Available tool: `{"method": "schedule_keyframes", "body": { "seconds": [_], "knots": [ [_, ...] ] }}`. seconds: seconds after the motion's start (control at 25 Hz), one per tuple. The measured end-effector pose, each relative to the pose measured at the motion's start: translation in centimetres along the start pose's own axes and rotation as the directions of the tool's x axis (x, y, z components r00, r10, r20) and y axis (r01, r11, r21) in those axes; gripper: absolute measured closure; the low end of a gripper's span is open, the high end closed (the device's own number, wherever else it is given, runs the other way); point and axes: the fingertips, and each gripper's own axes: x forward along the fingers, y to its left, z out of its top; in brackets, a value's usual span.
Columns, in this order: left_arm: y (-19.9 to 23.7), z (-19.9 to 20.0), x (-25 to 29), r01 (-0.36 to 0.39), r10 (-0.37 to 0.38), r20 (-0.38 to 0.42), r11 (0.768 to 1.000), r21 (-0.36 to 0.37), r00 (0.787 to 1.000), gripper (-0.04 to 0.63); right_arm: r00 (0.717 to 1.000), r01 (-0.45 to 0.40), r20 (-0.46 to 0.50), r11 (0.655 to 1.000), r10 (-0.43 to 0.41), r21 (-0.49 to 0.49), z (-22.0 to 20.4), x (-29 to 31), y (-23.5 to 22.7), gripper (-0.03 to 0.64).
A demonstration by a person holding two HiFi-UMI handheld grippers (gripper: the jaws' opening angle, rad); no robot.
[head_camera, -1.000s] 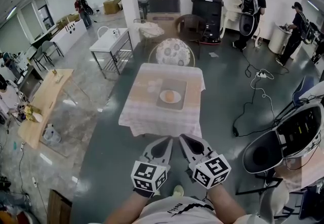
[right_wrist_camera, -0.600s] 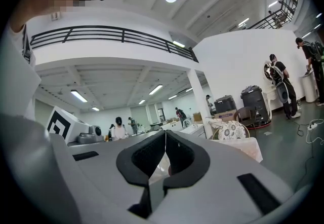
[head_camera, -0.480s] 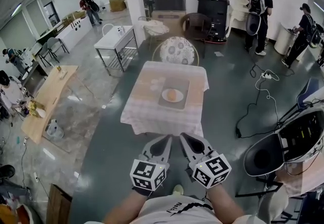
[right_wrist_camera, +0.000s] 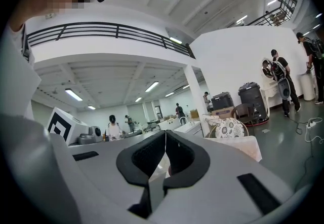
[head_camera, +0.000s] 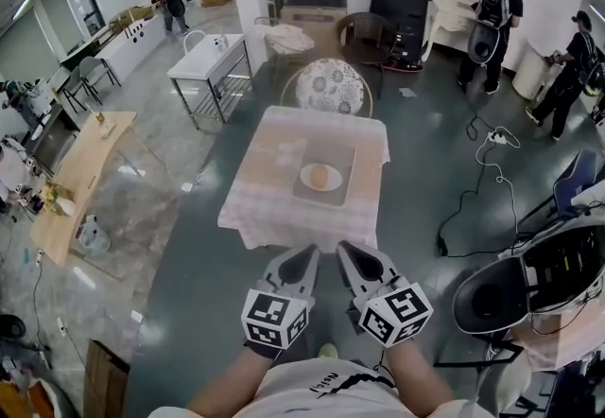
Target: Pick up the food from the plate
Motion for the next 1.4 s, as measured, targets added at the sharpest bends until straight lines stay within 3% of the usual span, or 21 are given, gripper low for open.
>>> {"method": "schedule_keyframes", "body": {
  "seconds": [0.32, 0.68, 1.28, 1.4],
  "knots": [
    [7.2, 2.0, 7.4, 0.072, -0.072, 0.002, 0.996, 0.044, 0.997, 0.589, 0.998, 0.059, 0.0, 0.998, -0.059, 0.005, 0.2, 8.8, -4.8, 0.601],
    [14.8, 3.5, 15.2, 0.17, -0.17, -0.013, 0.983, 0.068, 0.985, 0.589, 0.984, 0.181, -0.001, 0.983, -0.181, 0.012, 0.2, 17.6, -9.9, 0.6],
    [20.3, -1.0, 24.6, 0.183, -0.181, -0.08, 0.983, 0.02, 0.98, 0.589, 0.947, 0.281, -0.17, 0.959, -0.274, 0.02, -6.8, 24.5, -18.6, 0.597],
    [21.1, -2.8, 26.1, 0.184, -0.182, -0.099, 0.983, 0.017, 0.978, 0.589, 0.935, 0.285, -0.23, 0.958, -0.27, 0.035, -9.9, 25.9, -20.6, 0.529]
  ]
}}
